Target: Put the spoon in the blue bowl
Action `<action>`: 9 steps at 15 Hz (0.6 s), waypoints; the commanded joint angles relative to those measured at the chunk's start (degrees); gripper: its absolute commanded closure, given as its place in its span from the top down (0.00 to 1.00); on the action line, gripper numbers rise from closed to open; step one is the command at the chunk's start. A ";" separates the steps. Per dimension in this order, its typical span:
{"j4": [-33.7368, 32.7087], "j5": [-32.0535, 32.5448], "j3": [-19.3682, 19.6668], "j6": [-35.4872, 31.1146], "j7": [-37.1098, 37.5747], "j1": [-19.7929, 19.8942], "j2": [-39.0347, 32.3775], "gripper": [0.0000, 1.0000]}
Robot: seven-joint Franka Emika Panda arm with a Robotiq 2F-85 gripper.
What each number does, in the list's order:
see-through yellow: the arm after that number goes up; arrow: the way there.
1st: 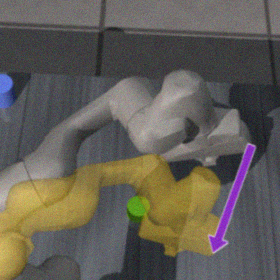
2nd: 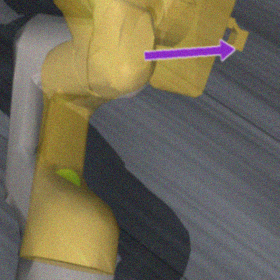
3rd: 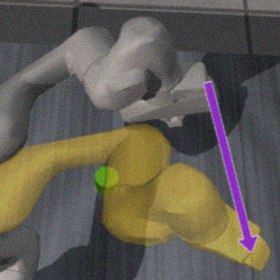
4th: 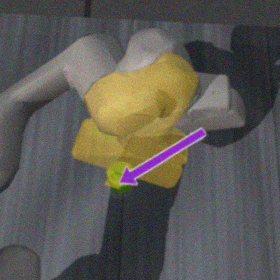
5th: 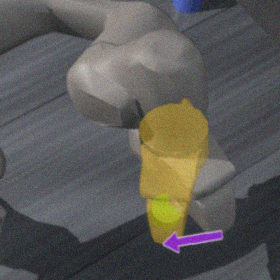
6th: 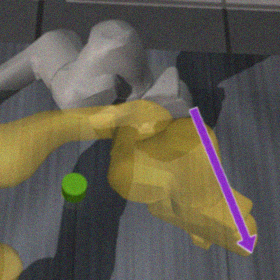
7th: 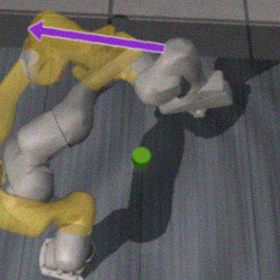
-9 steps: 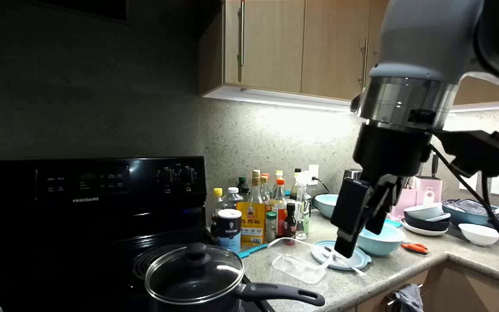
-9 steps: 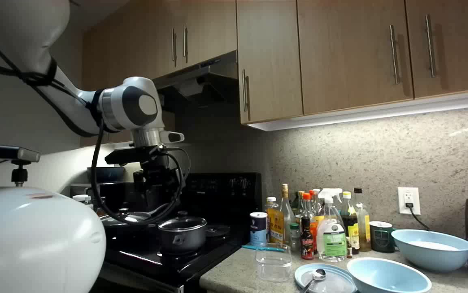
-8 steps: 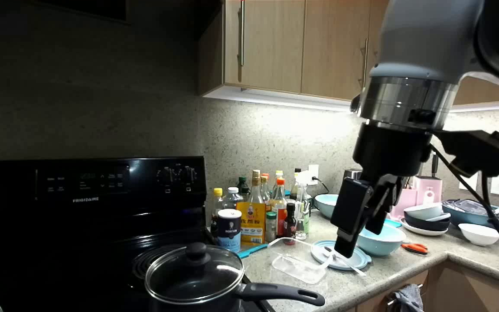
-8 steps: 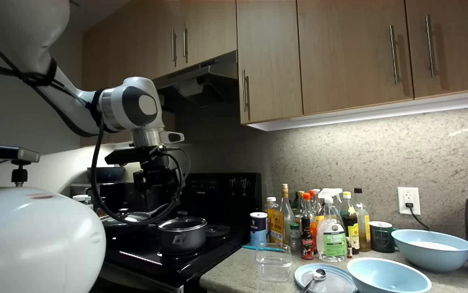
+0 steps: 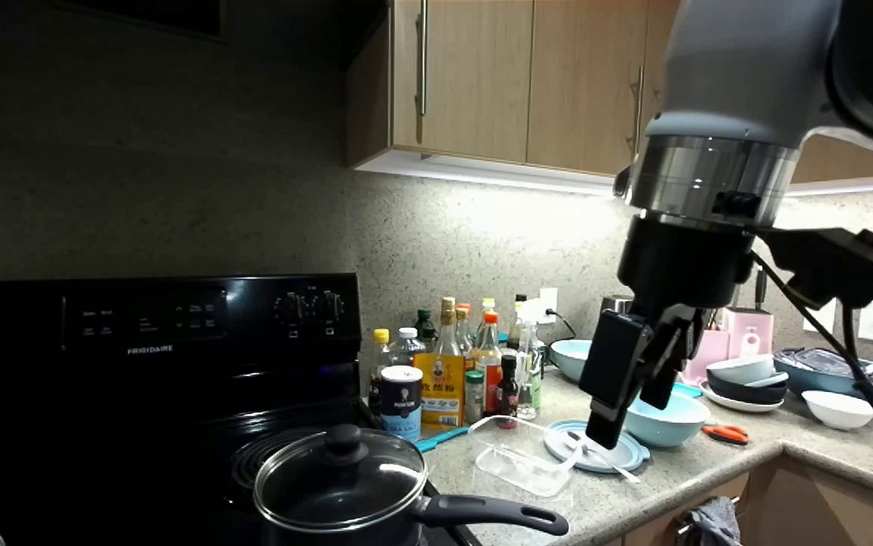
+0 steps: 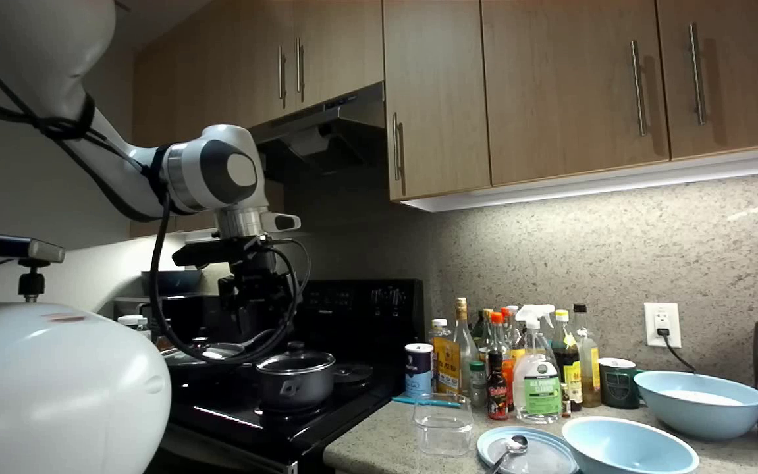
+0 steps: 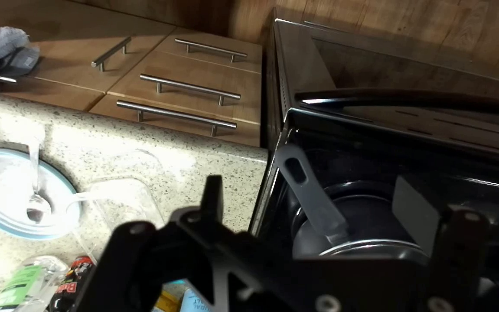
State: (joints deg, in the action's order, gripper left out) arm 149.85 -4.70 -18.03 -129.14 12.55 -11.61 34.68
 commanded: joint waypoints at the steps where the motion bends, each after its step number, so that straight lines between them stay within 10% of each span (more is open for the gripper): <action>1: -0.31 1.88 3.38 -0.85 -1.47 2.10 -2.94 1.00; 9: -2.55 12.36 11.54 -0.18 -11.37 7.69 -12.94 1.00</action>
State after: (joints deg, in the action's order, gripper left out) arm 149.30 6.17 -7.09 -129.22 2.28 -4.77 25.52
